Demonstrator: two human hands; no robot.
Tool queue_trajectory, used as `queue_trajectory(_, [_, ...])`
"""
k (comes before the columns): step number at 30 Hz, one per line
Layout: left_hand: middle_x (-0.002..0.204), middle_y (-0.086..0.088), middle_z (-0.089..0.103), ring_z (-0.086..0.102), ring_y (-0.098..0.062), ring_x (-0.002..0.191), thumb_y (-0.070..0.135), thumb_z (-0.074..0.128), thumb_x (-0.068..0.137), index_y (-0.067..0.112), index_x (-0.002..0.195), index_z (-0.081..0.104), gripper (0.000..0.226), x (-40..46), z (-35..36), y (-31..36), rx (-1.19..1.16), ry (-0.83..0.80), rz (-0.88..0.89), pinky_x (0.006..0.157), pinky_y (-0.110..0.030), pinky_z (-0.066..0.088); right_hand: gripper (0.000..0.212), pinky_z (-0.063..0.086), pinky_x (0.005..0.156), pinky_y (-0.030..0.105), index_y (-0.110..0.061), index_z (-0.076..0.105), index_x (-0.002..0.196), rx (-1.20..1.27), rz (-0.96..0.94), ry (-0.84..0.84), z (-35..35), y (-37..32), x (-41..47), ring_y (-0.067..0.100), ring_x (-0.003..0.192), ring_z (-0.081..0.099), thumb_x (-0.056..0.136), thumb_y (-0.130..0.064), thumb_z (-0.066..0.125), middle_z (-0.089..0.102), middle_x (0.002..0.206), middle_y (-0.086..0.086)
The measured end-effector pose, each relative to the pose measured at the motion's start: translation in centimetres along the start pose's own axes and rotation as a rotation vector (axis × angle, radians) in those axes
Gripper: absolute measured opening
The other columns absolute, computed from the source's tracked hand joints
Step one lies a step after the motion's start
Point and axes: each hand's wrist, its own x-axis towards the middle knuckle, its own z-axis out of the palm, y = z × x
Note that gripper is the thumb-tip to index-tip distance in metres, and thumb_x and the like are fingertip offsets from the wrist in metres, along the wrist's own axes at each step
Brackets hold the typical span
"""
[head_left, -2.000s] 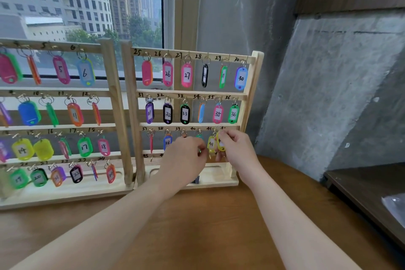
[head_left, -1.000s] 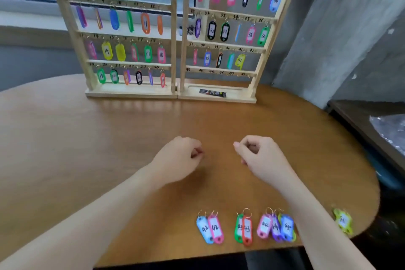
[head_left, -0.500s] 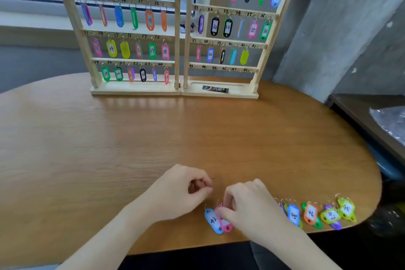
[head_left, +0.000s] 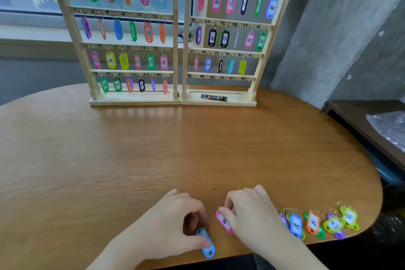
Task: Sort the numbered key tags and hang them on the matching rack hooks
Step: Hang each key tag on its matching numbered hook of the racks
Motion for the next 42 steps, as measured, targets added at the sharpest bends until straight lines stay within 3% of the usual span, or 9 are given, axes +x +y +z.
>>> queue_trajectory(3, [0.087, 0.010, 0.061, 0.049, 0.000, 0.092, 0.051, 0.071, 0.084, 0.031, 0.097, 0.067, 0.024, 0.0, 0.1, 0.1, -0.017, 0.023, -0.019, 0.104, -0.010, 0.019, 0.036, 0.031, 0.095, 0.031, -0.030, 0.061, 0.094, -0.019, -0.009, -0.022, -0.1, -0.3, -0.2, 0.013, 0.096, 0.053, 0.096, -0.063, 0.048, 0.059, 0.083, -0.012])
queue_trajectory(5, [0.085, 0.012, 0.060, 0.049, 0.000, 0.092, 0.047, 0.069, 0.088, 0.032, 0.095, 0.068, 0.017, 0.2, 0.1, 0.2, -0.019, 0.025, -0.033, 0.103, -0.013, 0.025, 0.036, 0.031, 0.094, 0.031, -0.028, 0.062, 0.097, -0.029, -0.015, -0.041, -0.2, -0.4, -0.3, 0.014, 0.097, 0.051, 0.096, -0.061, 0.049, 0.060, 0.087, -0.011])
queue_trajectory(10, [0.080, 0.018, 0.059, 0.049, -0.002, 0.085, 0.047, 0.068, 0.090, 0.035, 0.083, 0.064, 0.014, 0.4, 0.2, 0.3, -0.062, 0.062, -0.118, 0.086, -0.015, 0.037, 0.026, 0.033, 0.097, 0.032, -0.029, 0.057, 0.088, -0.001, -0.033, -0.053, -0.2, -0.5, 0.0, 0.013, 0.096, 0.053, 0.100, -0.052, 0.051, 0.065, 0.092, -0.010])
queue_trajectory(16, [0.075, 0.020, 0.060, 0.052, -0.004, 0.070, 0.038, 0.072, 0.089, 0.032, 0.080, 0.063, 0.014, 1.1, -0.3, 0.1, -0.193, 0.176, -0.125, 0.063, -0.016, 0.041, 0.029, 0.036, 0.094, 0.031, -0.029, 0.056, 0.090, 0.096, -0.083, 0.035, 0.4, 0.3, 0.7, 0.014, 0.081, 0.051, 0.106, -0.045, 0.039, 0.055, 0.077, -0.012])
queue_trajectory(20, [0.069, 0.019, 0.059, 0.050, -0.005, 0.065, 0.032, 0.072, 0.091, 0.032, 0.080, 0.066, 0.013, 2.0, -0.8, 0.1, -0.250, 0.275, -0.131, 0.061, -0.016, 0.039, 0.025, 0.040, 0.074, 0.030, -0.032, 0.056, 0.083, 0.279, -0.033, 0.109, 0.1, 1.6, 1.4, 0.011, 0.079, 0.055, 0.102, -0.045, 0.046, 0.060, 0.070, -0.012])
queue_trajectory(24, [0.072, 0.017, 0.063, 0.051, -0.004, 0.061, 0.027, 0.070, 0.093, 0.032, 0.079, 0.068, 0.015, 3.1, -1.4, 0.2, -0.301, 0.377, -0.157, 0.059, -0.015, 0.041, 0.029, 0.049, 0.071, 0.029, -0.027, 0.061, 0.082, 0.443, -0.015, 0.108, -1.2, 2.5, 2.1, 0.006, 0.073, 0.060, 0.104, -0.040, 0.048, 0.070, 0.077, -0.015])
queue_trajectory(28, [0.067, 0.015, 0.063, 0.051, -0.003, 0.058, 0.026, 0.069, 0.094, 0.032, 0.078, 0.068, 0.017, 4.6, -2.2, 0.2, -0.348, 0.422, -0.175, 0.057, -0.015, 0.041, 0.026, 0.040, 0.058, 0.023, -0.030, 0.061, 0.085, 0.598, -0.045, 0.118, -2.3, 3.6, 3.5, 0.005, 0.056, 0.048, 0.106, -0.032, 0.047, 0.062, 0.067, -0.001])
queue_trajectory(33, [0.061, 0.008, 0.057, 0.043, -0.004, 0.054, 0.026, 0.068, 0.095, 0.029, 0.078, 0.070, 0.017, 7.1, -3.5, 0.1, -0.417, 0.440, -0.173, 0.052, -0.016, 0.035, 0.026, 0.033, 0.055, 0.026, -0.025, 0.060, 0.084, 0.699, -0.034, 0.146, -3.3, 5.5, 6.2, 0.006, 0.052, 0.038, 0.105, -0.034, 0.049, 0.045, 0.056, -0.011])
queue_trajectory(42, [0.059, 0.013, 0.053, 0.040, -0.005, 0.054, 0.025, 0.066, 0.096, 0.027, 0.078, 0.068, 0.018, 12.8, -5.6, 0.1, -0.406, 0.423, -0.127, 0.053, -0.015, 0.034, 0.026, 0.031, 0.050, 0.021, -0.026, 0.063, 0.081, 0.670, 0.008, 0.263, -6.0, 8.1, 10.9, 0.006, 0.049, 0.037, 0.104, -0.029, 0.051, 0.045, 0.054, -0.012])
